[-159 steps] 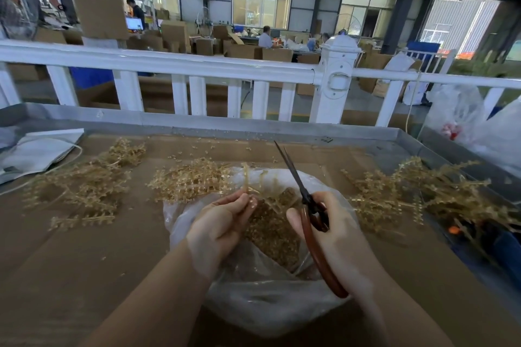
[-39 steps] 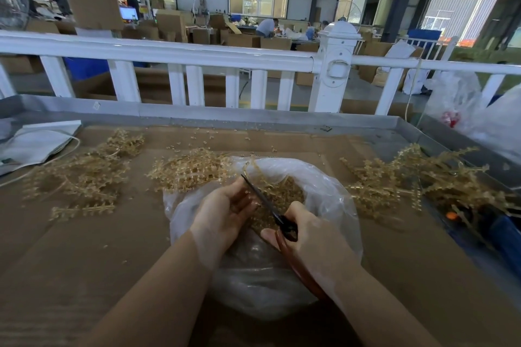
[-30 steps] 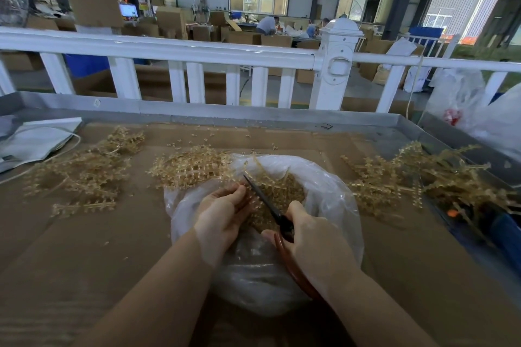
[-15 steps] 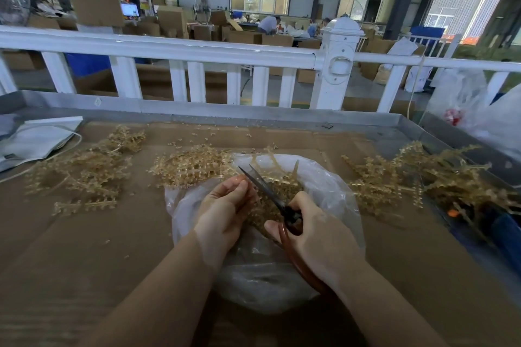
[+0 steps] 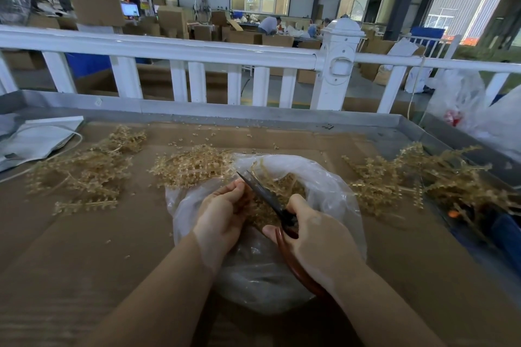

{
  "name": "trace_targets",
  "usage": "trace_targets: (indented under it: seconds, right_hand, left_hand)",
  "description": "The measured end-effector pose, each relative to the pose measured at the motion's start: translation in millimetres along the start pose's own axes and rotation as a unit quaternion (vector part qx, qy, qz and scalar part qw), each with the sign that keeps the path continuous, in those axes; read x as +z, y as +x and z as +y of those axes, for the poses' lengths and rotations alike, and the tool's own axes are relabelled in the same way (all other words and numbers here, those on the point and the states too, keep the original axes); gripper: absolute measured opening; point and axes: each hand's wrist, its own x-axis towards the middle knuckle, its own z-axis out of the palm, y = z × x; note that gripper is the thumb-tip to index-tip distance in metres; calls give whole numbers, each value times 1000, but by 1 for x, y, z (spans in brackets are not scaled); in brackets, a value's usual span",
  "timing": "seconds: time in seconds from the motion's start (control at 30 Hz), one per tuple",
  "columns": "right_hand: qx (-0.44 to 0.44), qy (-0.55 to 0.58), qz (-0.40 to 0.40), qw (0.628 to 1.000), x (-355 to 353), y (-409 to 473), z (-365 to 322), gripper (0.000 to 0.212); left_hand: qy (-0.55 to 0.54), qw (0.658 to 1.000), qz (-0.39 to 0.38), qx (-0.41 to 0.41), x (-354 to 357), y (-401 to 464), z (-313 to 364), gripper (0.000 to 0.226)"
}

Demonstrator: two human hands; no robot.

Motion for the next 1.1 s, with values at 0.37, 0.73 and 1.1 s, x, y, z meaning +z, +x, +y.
trace_targets:
  seconds: [0.37, 0.73, 1.1]
  right_hand:
    - [9, 16, 1, 1000, 2, -3, 3, 34]
    - [11, -11, 3, 1000, 2, -2, -4, 34]
    - [30, 3, -36, 999, -9, 2, -6, 34]
  left_hand:
    - [29, 999, -28, 28, -2, -3, -2, 16]
    - [34, 999, -3, 12, 2, -1, -2, 13]
    - [43, 999, 18, 8, 5, -2, -2, 14]
